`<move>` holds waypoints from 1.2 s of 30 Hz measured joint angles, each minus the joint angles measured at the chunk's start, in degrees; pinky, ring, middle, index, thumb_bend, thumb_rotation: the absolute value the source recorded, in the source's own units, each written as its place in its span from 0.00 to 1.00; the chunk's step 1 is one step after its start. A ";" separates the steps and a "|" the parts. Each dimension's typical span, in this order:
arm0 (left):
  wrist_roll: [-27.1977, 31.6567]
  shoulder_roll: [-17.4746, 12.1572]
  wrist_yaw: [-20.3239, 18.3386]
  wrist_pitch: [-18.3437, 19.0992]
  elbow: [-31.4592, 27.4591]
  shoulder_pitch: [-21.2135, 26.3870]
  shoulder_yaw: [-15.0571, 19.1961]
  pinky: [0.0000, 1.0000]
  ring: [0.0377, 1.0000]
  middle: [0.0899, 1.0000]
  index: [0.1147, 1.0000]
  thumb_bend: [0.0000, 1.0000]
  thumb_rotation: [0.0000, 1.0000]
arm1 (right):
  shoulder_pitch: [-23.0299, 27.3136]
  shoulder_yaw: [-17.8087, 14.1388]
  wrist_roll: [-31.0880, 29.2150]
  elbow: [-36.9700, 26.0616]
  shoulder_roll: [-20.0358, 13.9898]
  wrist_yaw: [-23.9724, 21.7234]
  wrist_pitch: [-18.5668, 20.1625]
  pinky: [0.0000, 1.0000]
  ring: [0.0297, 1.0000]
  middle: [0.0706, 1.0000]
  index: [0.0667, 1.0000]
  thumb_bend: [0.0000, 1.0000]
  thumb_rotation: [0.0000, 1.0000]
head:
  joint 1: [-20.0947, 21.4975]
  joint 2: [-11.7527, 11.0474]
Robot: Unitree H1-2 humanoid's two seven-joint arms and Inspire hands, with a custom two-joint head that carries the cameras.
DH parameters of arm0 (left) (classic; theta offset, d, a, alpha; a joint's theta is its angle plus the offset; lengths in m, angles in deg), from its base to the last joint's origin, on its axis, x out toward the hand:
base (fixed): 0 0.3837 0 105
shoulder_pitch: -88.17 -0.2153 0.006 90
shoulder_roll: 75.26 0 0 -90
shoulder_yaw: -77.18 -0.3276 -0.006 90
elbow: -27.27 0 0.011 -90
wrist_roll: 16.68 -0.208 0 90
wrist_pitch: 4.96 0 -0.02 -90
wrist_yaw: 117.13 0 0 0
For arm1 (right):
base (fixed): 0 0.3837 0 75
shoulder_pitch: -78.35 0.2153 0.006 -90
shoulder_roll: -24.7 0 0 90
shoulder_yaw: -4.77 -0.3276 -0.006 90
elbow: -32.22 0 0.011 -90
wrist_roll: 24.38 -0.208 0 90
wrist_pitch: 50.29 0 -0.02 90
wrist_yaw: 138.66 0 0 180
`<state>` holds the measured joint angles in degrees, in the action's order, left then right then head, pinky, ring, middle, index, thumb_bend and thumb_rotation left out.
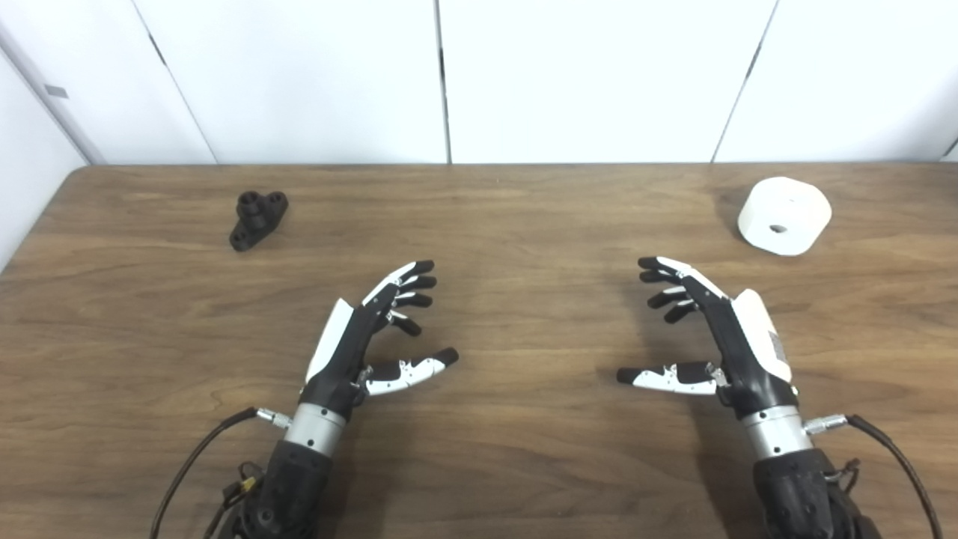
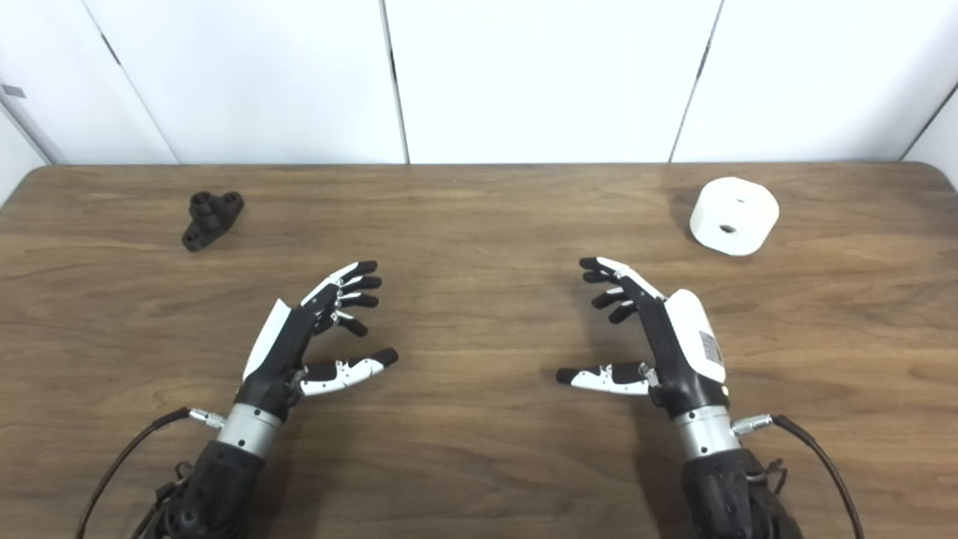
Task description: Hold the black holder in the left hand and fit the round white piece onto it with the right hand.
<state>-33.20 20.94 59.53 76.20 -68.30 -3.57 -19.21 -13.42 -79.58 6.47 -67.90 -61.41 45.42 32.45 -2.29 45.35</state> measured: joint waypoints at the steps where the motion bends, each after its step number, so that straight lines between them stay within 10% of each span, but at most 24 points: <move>1: -0.01 0.00 0.00 0.00 0.00 0.00 0.00 0.56 0.74 0.80 0.84 0.65 0.06 | 0.00 0.00 0.01 0.00 0.00 0.00 0.01 0.52 0.62 0.74 0.78 0.77 0.01 | 0.00 0.00; 7: -0.05 0.00 0.00 0.01 0.00 0.00 -0.01 0.58 0.75 0.79 0.82 0.65 0.04 | 0.00 -0.01 -0.09 0.00 0.00 -0.01 0.01 0.52 0.62 0.74 0.78 0.77 0.01 | -1.66 -0.44; 20: -4.66 1.51 2.91 -2.11 3.17 1.63 -2.66 0.61 0.75 0.78 0.77 0.64 0.13 | -0.42 -2.12 -3.25 2.94 -3.85 0.00 -2.47 0.53 0.63 0.74 0.80 0.78 0.00 | -22.23 -8.17; 36: -8.19 2.26 7.33 -4.24 4.85 3.16 -3.29 0.52 0.65 0.70 0.63 0.67 0.08 | -0.64 -1.91 -4.03 2.72 -3.60 -0.02 -2.39 0.51 0.62 0.72 0.77 0.81 0.00 | -21.62 -10.11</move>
<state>-41.39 23.20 66.85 71.96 -63.45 -0.40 -22.50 -14.06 -81.48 2.44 -65.18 -65.00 45.40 30.05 -23.91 35.24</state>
